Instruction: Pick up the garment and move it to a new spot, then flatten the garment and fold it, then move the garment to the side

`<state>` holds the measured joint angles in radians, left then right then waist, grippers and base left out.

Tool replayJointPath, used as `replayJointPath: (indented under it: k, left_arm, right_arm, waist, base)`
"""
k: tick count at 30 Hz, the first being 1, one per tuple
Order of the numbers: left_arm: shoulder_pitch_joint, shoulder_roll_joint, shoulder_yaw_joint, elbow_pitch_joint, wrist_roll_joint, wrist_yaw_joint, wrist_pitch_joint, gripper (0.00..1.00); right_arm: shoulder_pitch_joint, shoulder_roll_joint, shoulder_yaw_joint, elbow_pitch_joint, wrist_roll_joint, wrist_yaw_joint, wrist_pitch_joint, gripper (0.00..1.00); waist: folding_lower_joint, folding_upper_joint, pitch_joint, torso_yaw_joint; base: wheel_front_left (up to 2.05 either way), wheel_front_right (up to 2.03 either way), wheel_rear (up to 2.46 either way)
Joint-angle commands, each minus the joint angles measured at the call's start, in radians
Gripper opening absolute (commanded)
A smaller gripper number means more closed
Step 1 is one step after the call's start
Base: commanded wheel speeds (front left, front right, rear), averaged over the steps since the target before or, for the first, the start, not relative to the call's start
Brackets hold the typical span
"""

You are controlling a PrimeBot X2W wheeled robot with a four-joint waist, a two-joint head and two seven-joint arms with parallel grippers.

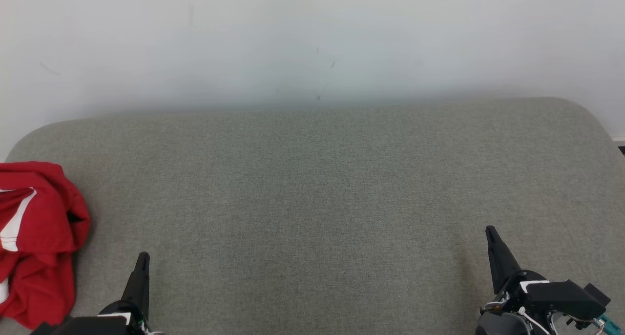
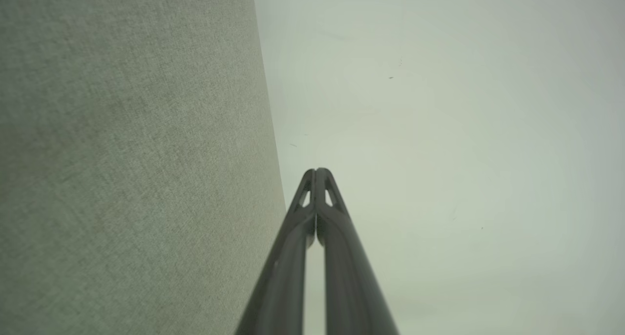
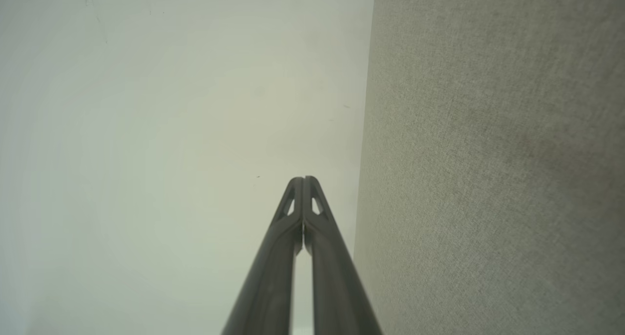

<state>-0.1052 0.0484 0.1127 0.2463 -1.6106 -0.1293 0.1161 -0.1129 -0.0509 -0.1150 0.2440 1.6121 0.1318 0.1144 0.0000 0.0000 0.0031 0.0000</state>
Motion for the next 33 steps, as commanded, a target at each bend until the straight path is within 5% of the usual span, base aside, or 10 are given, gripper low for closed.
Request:
replayJointPath:
  k: [1, 11, 12, 21, 33]
  left_arm:
    - [-0.008, 0.004, 0.003, -0.003, -0.005, -0.003, 0.000, 0.00]
    - [-0.008, 0.003, 0.003, -0.003, -0.005, -0.003, 0.000, 0.00]
    - [0.001, -0.001, 0.000, 0.002, 0.000, 0.000, -0.001, 1.00]
    - [0.029, -0.004, -0.008, 0.022, 0.029, 0.000, -0.032, 1.00]
    - [0.044, -0.003, 0.001, 0.020, 0.220, 0.000, -0.089, 1.00]
  right_arm:
    - [0.009, 0.001, 0.000, -0.001, 0.002, -0.002, 0.003, 0.00]
    - [0.009, 0.001, 0.000, -0.001, 0.002, -0.002, 0.003, 0.00]
    - [0.000, 0.000, 0.000, 0.002, 0.000, 0.000, 0.000, 1.00]
    - [0.022, -0.002, 0.020, 0.016, -0.017, 0.000, -0.020, 1.00]
    - [0.014, -0.033, 0.076, 0.024, -0.144, 0.000, -0.089, 1.00]
  waist:
    - [0.0000, 0.0000, 0.000, 0.000]
    - [0.0000, 0.0000, 0.000, 0.000]
    - [0.0000, 0.0000, 0.000, 0.000]
    - [0.0000, 0.0000, 0.002, 0.000]
    - [0.0000, 0.0000, 0.004, -0.003]
  base:
    - [0.00, 0.00, 0.00]
    - [0.00, 0.00, 0.00]
    - [0.00, 0.00, 0.00]
    - [0.00, 0.00, 0.00]
    - [0.00, 0.00, 0.00]
